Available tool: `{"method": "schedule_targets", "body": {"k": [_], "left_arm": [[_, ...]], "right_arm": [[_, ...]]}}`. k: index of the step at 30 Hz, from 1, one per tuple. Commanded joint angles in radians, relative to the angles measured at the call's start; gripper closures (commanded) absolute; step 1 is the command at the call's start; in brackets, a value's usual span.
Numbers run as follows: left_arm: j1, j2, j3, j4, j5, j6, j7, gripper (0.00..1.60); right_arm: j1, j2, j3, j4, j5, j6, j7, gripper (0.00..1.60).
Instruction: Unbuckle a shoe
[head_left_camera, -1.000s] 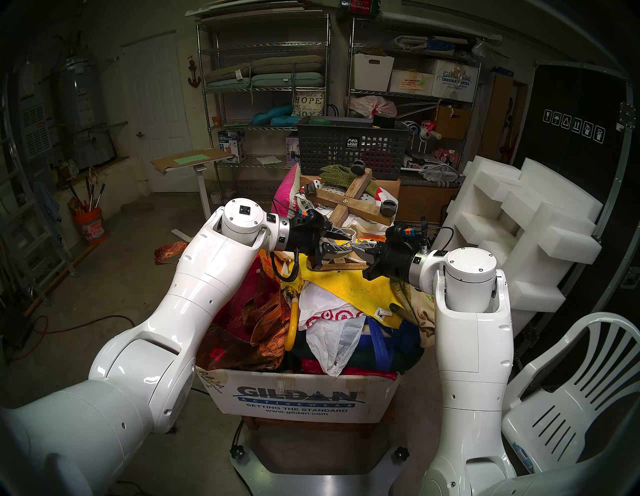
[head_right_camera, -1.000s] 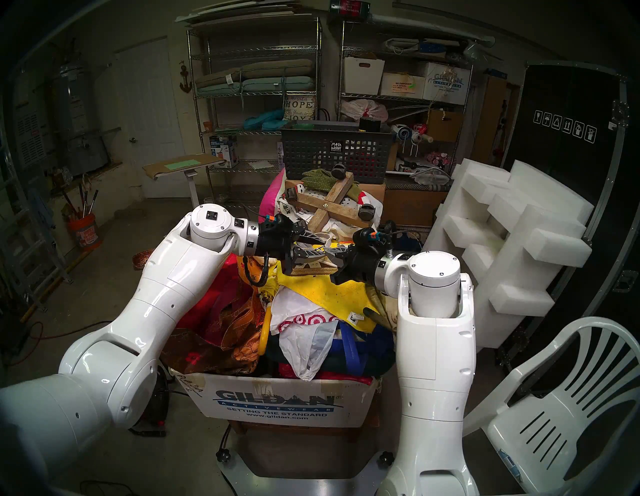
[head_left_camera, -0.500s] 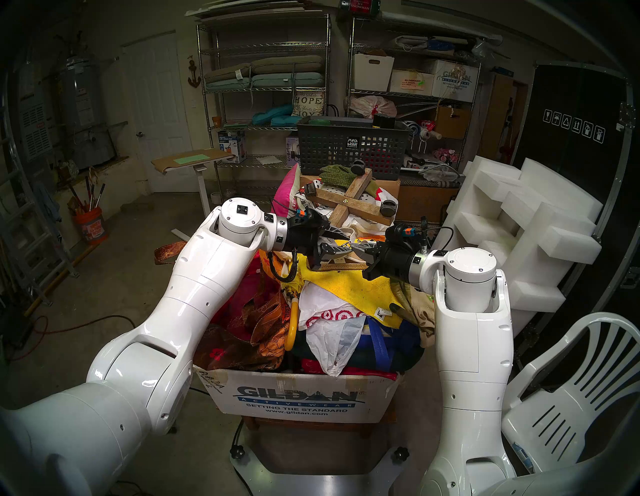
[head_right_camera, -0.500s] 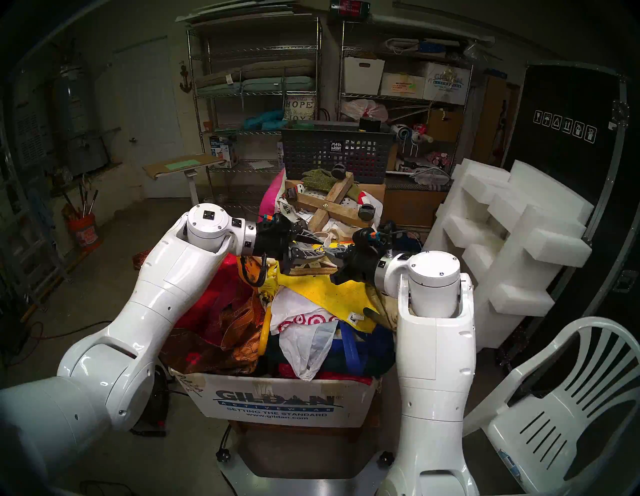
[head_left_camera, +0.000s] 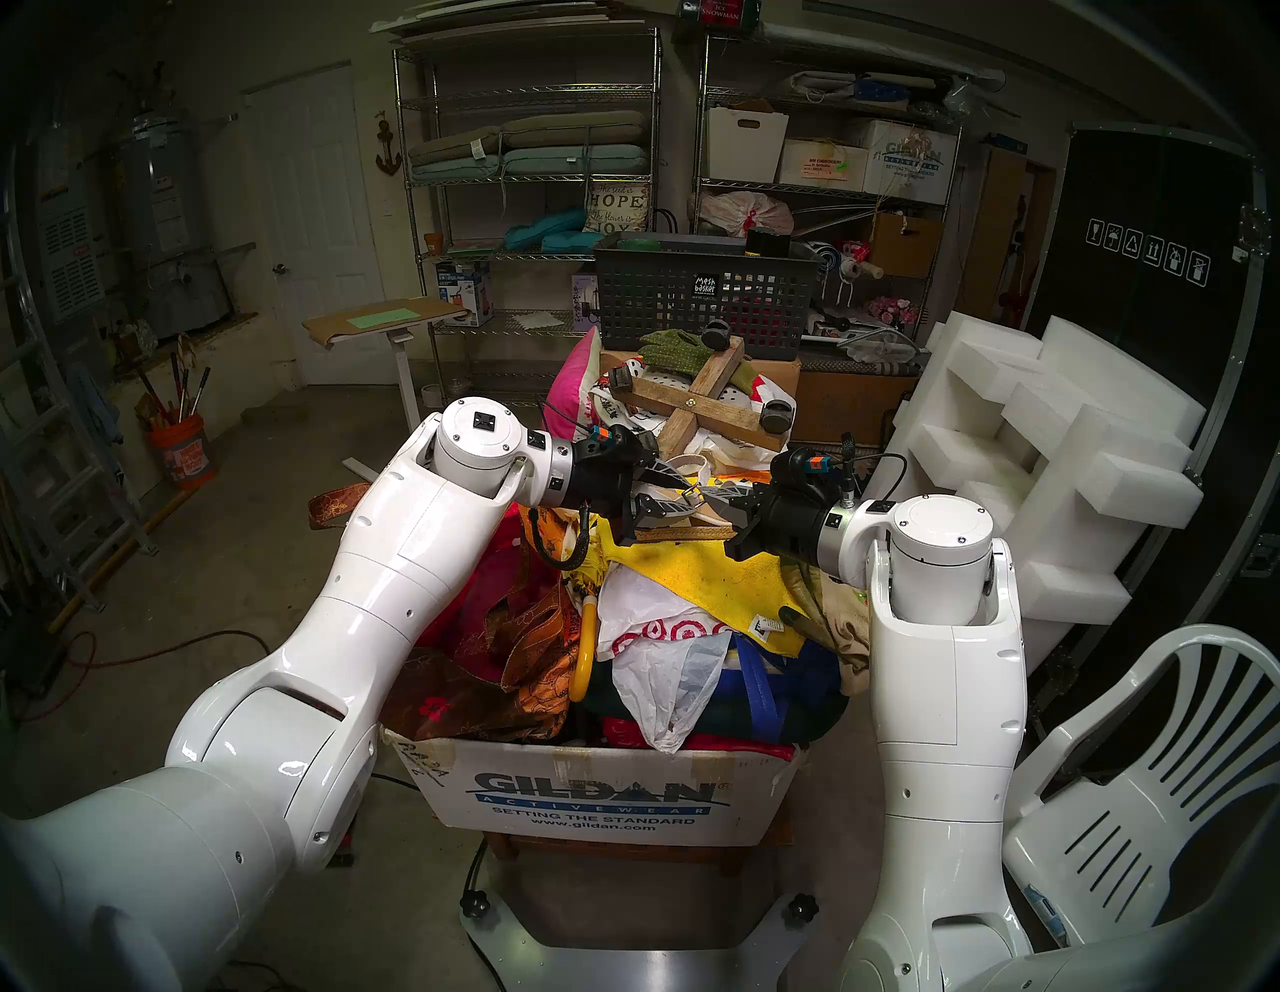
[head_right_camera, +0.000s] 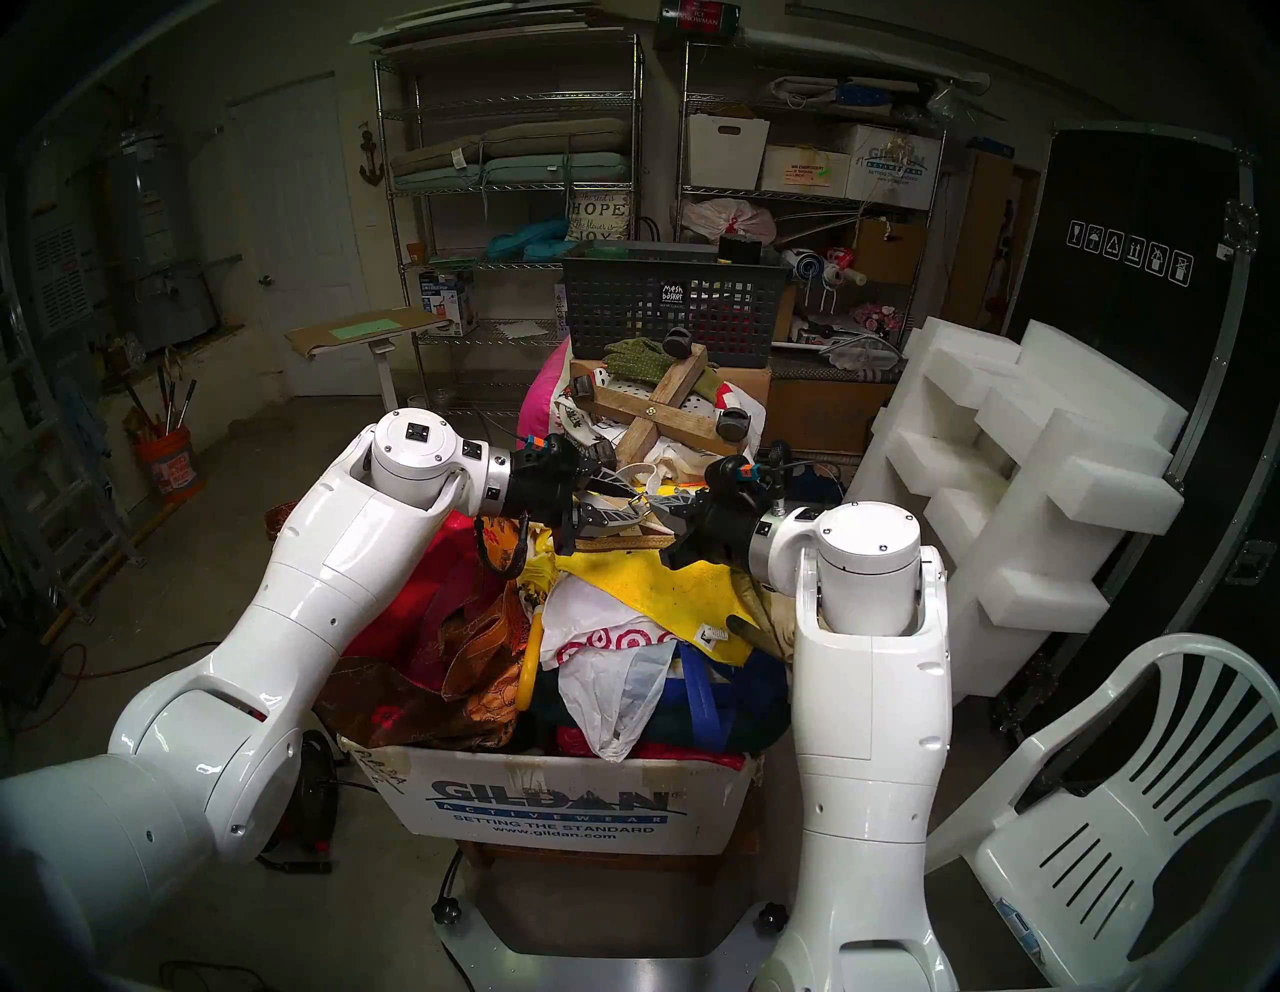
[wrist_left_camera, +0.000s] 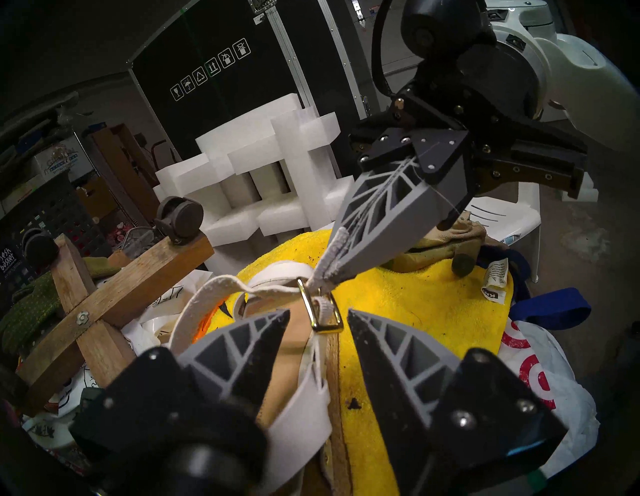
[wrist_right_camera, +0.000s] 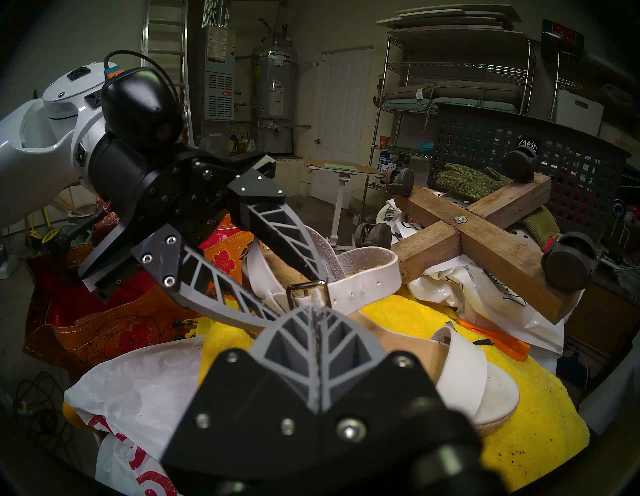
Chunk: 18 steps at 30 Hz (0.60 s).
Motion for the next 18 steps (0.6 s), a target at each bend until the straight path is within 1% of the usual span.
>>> {"method": "schedule_targets", "body": {"k": [1,5,7,18], "left_arm": [[-0.028,-0.018,-0.001,0.004,-0.003,-0.006,0.004,0.61],[-0.031,-0.022,-0.002,0.008,-0.005,-0.008,0.004,0.6],[-0.032,-0.022,-0.003,0.01,-0.006,-0.008,0.003,0.63],[-0.034,-0.02,-0.015,0.01,-0.02,-0.005,-0.01,0.58]], "right_arm": [[0.013,-0.004,0.0,-0.02,0.005,0.0,0.001,1.6],[0.013,-0.004,0.0,-0.02,0.005,0.0,0.001,1.6],[0.013,-0.004,0.0,-0.02,0.005,0.0,0.001,1.6],[0.013,-0.004,0.0,-0.02,0.005,0.0,0.001,1.6]]}}
